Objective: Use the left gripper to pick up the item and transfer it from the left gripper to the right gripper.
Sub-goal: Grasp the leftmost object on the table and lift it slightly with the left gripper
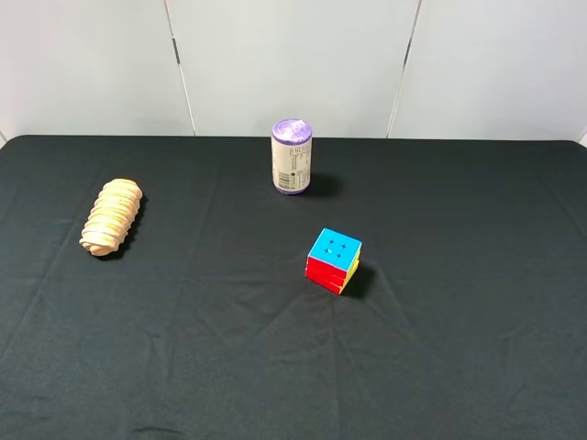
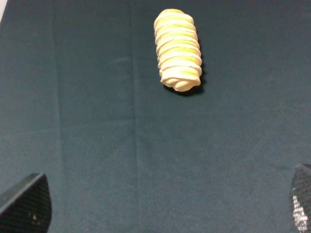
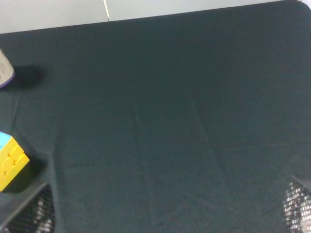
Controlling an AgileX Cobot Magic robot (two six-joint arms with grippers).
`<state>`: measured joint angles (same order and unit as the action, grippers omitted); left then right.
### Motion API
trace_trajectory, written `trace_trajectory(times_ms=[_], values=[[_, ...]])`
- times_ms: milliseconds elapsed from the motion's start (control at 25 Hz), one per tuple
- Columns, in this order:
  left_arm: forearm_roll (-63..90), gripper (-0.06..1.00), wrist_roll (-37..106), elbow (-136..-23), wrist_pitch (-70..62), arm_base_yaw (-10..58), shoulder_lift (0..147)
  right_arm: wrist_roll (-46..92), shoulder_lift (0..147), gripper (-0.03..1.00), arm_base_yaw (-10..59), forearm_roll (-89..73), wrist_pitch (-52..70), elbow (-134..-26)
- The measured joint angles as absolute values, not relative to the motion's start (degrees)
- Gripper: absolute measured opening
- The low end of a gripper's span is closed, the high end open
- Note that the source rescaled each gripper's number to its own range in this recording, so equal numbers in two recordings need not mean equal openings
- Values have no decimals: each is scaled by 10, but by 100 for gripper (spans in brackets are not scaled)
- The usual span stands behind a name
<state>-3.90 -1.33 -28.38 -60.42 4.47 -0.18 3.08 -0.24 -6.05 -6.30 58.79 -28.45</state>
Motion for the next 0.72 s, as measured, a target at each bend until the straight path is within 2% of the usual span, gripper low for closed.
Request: trace_trajectory(times_ms=[360,720], values=[[-39,99,-13,-319,-605,45,35,31,-2,100,-60,-63,588,-285],[-39,100,-13,-400,-604,45,214,31,-2,100,-60,-63,588,-285]])
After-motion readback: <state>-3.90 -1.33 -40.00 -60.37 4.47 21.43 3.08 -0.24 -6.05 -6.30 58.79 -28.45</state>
